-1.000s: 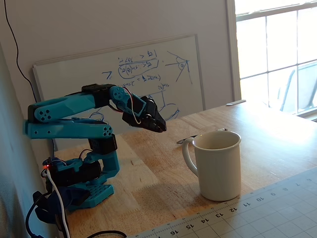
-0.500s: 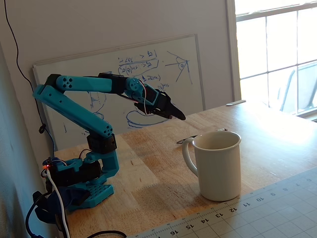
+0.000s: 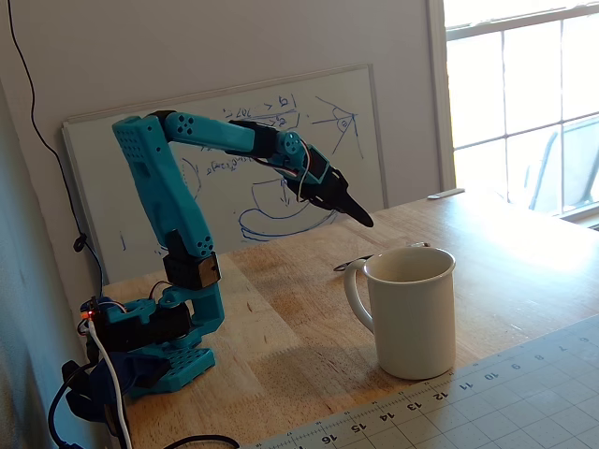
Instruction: Grasp a pen and put it in a mug.
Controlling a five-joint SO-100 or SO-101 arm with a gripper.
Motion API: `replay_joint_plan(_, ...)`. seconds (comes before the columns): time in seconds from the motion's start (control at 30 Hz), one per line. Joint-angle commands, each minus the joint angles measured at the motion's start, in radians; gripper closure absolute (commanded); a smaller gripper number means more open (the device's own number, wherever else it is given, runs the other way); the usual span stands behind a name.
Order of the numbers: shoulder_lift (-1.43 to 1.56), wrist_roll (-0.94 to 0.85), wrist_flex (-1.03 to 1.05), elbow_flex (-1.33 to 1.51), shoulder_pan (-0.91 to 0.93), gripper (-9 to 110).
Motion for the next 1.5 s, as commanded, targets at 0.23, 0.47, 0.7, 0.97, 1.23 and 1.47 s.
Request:
replay_joint_plan(0.23, -0.244, 0.011, -0.138, -0.308, 0.041, 71)
replay_joint_plan(0.47, -0.296, 0.011, -0.189, -0.316, 0.104, 71)
replay_joint_plan(0.7, -0.339, 0.009, -0.189, -0.308, 0.121, 71)
replay_joint_plan(0.97, -0.374, 0.009, -0.189, -0.27, 0.069, 71)
replay_joint_plan(1.23, -0.397, 0.023, -0.187, -0.219, 0.061, 71)
replay_joint_plan(1.47, -0.402, 0.025, -0.184, -0.213, 0.071, 72)
